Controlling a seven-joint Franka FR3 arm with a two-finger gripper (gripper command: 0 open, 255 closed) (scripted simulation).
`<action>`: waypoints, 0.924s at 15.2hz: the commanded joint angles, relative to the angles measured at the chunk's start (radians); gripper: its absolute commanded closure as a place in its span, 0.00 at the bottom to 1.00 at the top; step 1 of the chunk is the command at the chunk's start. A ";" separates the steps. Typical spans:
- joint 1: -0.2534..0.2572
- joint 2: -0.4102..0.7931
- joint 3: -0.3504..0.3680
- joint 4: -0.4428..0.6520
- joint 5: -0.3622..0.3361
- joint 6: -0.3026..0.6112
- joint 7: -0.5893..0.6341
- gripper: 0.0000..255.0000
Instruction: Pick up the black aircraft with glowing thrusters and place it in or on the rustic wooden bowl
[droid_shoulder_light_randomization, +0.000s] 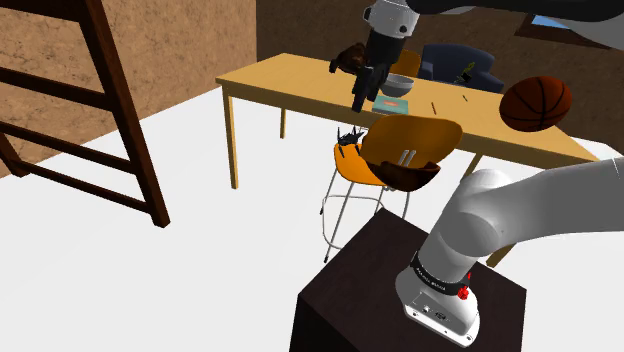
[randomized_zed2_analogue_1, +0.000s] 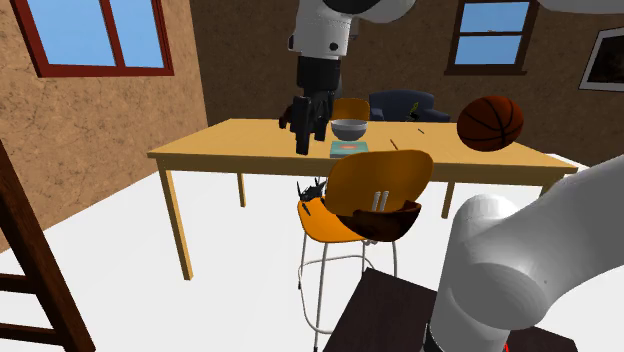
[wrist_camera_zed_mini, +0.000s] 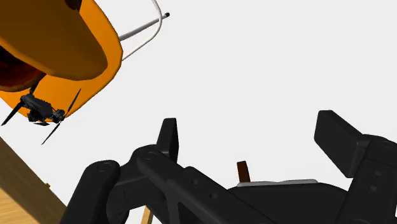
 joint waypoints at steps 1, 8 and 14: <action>0.000 0.000 0.000 0.000 0.000 0.000 0.000 0.00; -0.054 0.259 -0.027 0.067 -0.084 0.104 0.000 0.00; -0.098 0.488 -0.051 0.163 -0.153 0.165 0.010 0.00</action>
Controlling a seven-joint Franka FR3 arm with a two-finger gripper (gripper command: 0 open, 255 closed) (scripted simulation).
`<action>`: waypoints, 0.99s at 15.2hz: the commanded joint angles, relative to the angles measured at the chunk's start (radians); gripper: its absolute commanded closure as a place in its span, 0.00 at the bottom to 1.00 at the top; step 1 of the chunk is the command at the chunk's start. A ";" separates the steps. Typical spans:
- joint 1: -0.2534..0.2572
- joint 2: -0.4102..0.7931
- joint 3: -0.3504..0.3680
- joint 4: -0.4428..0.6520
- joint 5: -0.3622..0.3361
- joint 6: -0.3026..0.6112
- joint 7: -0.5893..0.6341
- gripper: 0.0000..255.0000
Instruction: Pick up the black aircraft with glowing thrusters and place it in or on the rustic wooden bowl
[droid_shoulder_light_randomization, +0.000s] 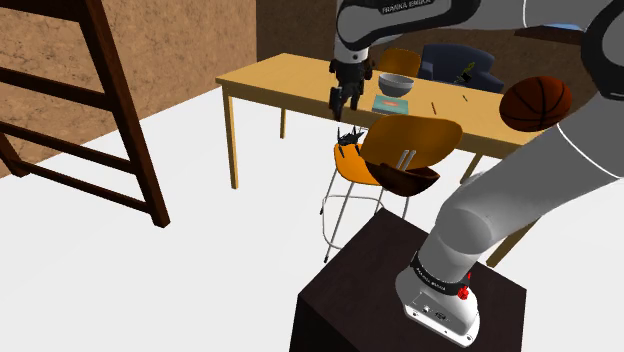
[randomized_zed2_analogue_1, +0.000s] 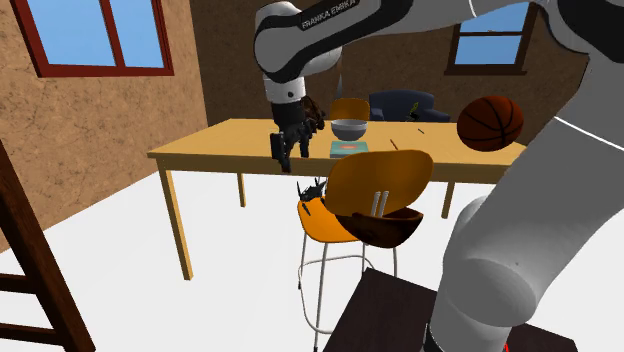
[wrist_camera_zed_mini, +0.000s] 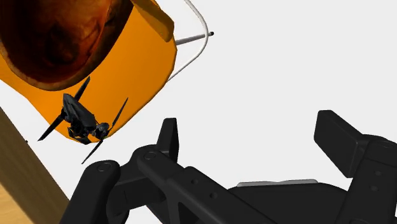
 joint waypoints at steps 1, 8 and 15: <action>-0.015 0.080 -0.009 0.040 -0.024 0.016 0.004 0.00; -0.058 0.348 -0.042 0.204 -0.097 0.041 0.020 0.00; -0.097 0.619 -0.083 0.417 -0.152 0.024 0.027 0.00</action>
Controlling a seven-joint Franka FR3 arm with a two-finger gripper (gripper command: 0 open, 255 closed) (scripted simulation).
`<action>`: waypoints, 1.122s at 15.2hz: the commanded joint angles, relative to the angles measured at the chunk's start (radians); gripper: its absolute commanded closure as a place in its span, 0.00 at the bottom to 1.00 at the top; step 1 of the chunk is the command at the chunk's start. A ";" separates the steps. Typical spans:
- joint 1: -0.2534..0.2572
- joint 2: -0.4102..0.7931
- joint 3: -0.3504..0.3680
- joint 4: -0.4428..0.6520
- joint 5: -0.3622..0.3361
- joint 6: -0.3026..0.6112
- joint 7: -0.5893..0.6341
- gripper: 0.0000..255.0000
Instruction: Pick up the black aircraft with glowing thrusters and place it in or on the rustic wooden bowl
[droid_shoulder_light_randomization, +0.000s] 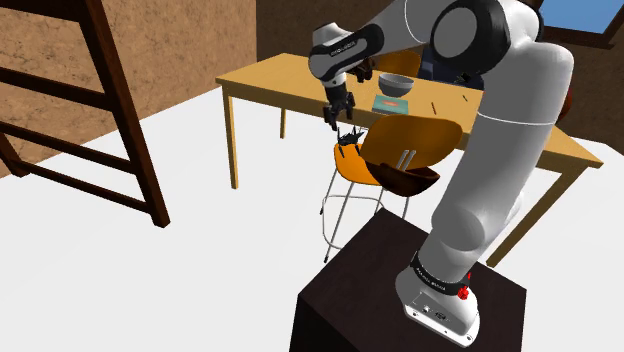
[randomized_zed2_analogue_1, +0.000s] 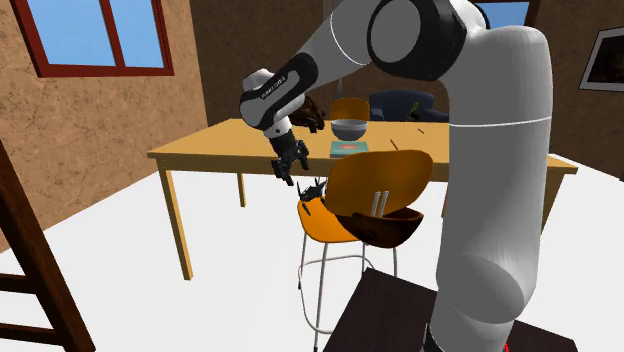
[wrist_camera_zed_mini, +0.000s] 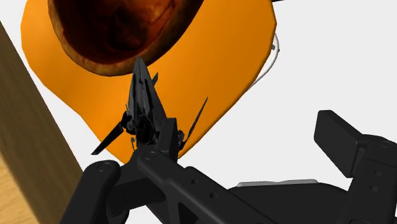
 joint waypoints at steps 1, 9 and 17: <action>-0.011 0.091 -0.012 0.080 -0.012 -0.010 0.000 0.00; -0.063 0.411 -0.062 0.407 -0.044 -0.088 -0.020 0.00; -0.083 0.416 -0.069 0.321 -0.054 0.006 -0.009 0.00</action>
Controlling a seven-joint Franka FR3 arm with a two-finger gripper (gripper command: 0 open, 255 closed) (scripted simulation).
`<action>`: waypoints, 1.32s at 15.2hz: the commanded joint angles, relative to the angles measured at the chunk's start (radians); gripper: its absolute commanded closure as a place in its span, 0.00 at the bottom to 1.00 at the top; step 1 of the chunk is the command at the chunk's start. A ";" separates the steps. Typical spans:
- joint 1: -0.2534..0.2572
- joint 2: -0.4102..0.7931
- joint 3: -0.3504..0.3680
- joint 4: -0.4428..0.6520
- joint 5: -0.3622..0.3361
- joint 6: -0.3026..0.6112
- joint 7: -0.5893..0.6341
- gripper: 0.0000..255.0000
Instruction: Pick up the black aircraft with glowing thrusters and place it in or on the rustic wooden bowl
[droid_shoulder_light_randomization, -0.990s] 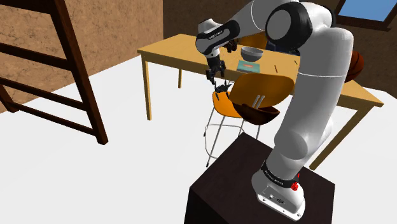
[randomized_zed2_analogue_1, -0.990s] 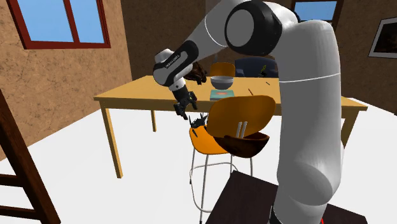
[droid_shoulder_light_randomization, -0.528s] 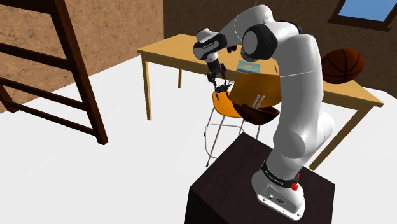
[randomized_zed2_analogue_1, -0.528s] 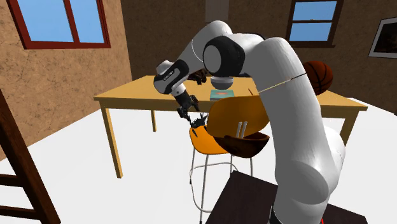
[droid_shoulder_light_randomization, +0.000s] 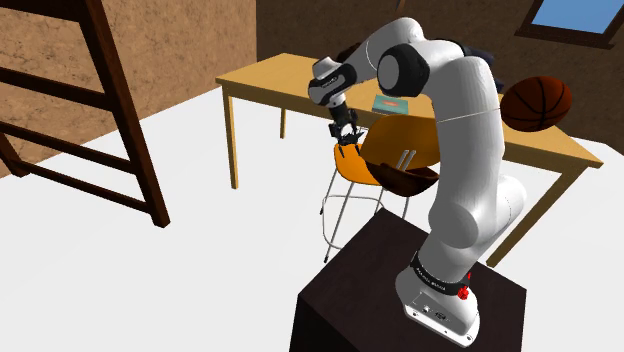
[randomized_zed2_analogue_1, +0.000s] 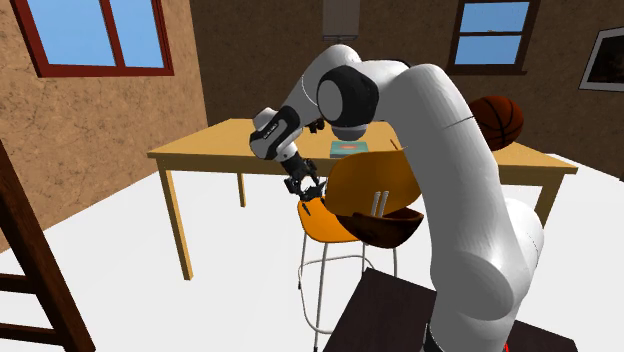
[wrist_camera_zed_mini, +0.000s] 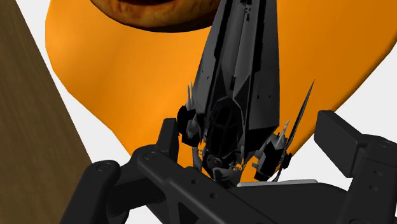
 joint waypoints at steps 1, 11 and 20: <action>-0.002 -0.003 -0.001 -0.013 -0.002 0.011 0.002 0.00; -0.002 -0.003 -0.001 -0.013 -0.002 0.011 0.001 1.00; 0.000 -0.022 -0.002 -0.002 -0.002 -0.017 -0.009 1.00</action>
